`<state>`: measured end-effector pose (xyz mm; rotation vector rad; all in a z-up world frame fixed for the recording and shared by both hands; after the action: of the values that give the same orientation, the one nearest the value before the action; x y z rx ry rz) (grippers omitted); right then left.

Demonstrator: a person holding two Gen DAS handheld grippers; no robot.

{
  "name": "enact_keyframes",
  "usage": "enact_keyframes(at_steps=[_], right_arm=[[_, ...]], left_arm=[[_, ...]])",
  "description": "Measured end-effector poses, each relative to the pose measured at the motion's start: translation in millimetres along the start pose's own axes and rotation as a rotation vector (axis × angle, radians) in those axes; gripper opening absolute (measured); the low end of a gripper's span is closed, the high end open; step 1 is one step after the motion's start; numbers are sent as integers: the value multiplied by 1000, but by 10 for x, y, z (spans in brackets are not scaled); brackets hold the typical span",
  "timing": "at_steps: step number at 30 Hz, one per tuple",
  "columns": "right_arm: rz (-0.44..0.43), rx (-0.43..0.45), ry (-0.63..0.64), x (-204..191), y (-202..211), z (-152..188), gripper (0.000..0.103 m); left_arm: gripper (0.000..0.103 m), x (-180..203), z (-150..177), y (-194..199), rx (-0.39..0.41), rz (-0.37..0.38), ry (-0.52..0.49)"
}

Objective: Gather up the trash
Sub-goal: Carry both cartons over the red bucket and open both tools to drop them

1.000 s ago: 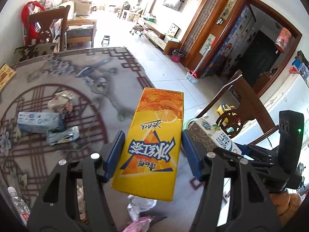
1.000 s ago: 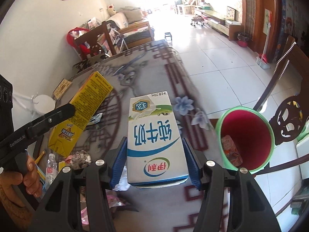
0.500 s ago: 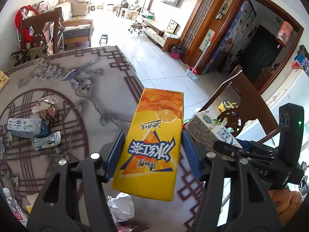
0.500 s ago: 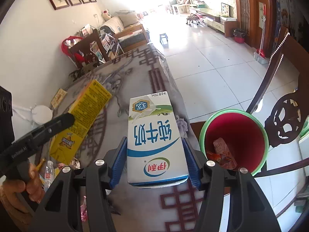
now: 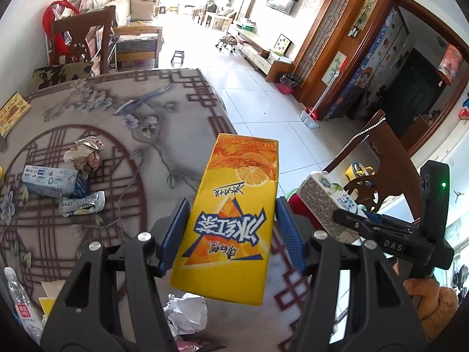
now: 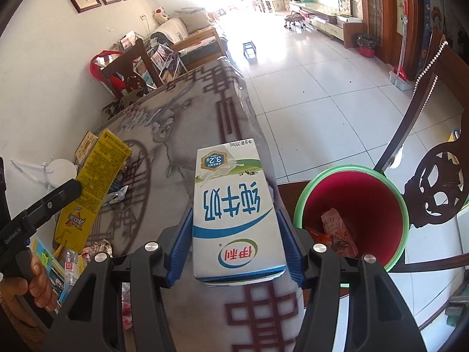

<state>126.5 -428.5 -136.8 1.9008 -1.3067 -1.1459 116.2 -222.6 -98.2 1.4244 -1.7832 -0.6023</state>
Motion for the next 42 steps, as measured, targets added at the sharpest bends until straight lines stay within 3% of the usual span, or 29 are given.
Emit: enact_keyframes(at_steps=[12,23,26,35,36,39,42], right_arm=[[112,1,-146,939,70,64,55],[206,-55,-315,1757,-14,250,58],[223,-49,-352,1858,3,268,72],[288,-15,-386,2037,196,325,72],[293,-11,-392,2057,226,335,72],[308,-1,-400,2106,303,372,72],[316,3,-397,2079,363,405,72]], left_arm=[[58,556,-67,-378,-63,36,-148],[58,1220,-39,-827,-135,121,-288],[58,1426,5,-971,-162,150,-333],[59,2055,192,-1369,-233,253,-462],[60,2103,196,-1397,-231,259,-469],[77,2207,178,-1438,-224,286,-465],[77,2212,178,-1387,-218,292,-453]])
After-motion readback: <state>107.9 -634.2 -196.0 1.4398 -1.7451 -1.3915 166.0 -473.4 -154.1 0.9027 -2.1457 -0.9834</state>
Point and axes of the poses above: each gripper's, at about its wrist camera, not at the fingertips, and y roughly against the way its jaws point, x to its right, z to its underside, the point moved 6 cm from there along -y, roughly the way its jaws point, and after that the axes turned 1 degree about -z, right-handed, at the moved point
